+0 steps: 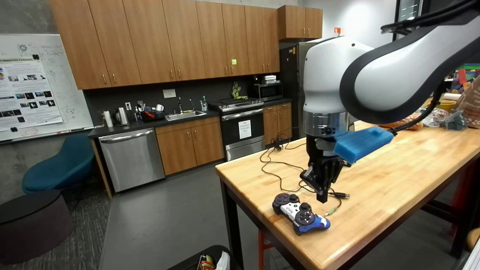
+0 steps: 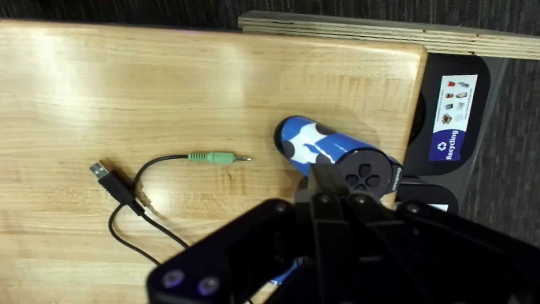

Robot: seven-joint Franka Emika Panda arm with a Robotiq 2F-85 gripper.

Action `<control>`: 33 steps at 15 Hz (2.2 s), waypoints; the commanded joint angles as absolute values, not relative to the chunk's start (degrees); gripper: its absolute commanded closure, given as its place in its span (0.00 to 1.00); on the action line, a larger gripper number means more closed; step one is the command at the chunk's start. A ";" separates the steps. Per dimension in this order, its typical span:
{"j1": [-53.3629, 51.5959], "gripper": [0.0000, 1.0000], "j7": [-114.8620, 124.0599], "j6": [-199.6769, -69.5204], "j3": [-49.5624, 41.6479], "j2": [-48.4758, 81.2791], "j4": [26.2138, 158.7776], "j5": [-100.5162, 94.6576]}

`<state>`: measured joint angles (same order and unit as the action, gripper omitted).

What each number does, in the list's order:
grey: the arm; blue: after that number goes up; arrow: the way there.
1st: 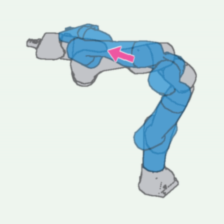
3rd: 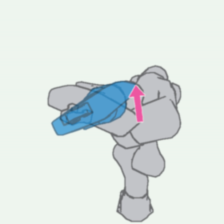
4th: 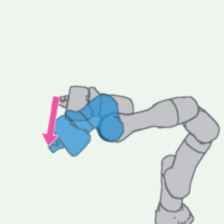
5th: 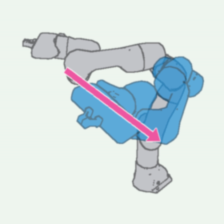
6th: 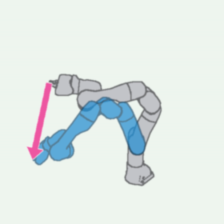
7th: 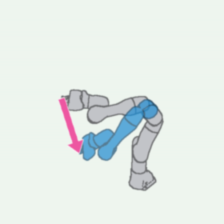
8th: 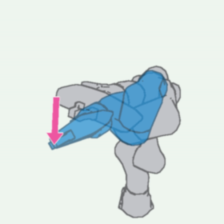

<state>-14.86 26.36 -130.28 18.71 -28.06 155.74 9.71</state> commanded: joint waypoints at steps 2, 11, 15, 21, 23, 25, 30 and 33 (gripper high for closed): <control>-16.26 1.00 24.23 -130.08 18.51 -27.03 154.77 11.90; -16.58 1.00 22.70 -133.99 19.23 -22.87 154.16 11.33; -16.46 1.00 22.39 -135.29 19.07 -21.31 153.94 11.16; -16.18 1.00 22.62 -136.84 19.17 -19.16 153.32 10.65; -15.90 1.00 22.89 -137.04 19.25 -18.72 153.11 10.08; -15.58 1.00 23.20 -137.11 19.29 -18.58 153.01 9.20; -14.80 1.00 23.09 -136.98 18.95 -17.89 152.84 8.40; -14.66 1.00 23.00 -136.83 19.01 -17.07 152.70 8.44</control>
<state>-15.05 23.08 -136.95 19.10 -18.57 153.64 9.37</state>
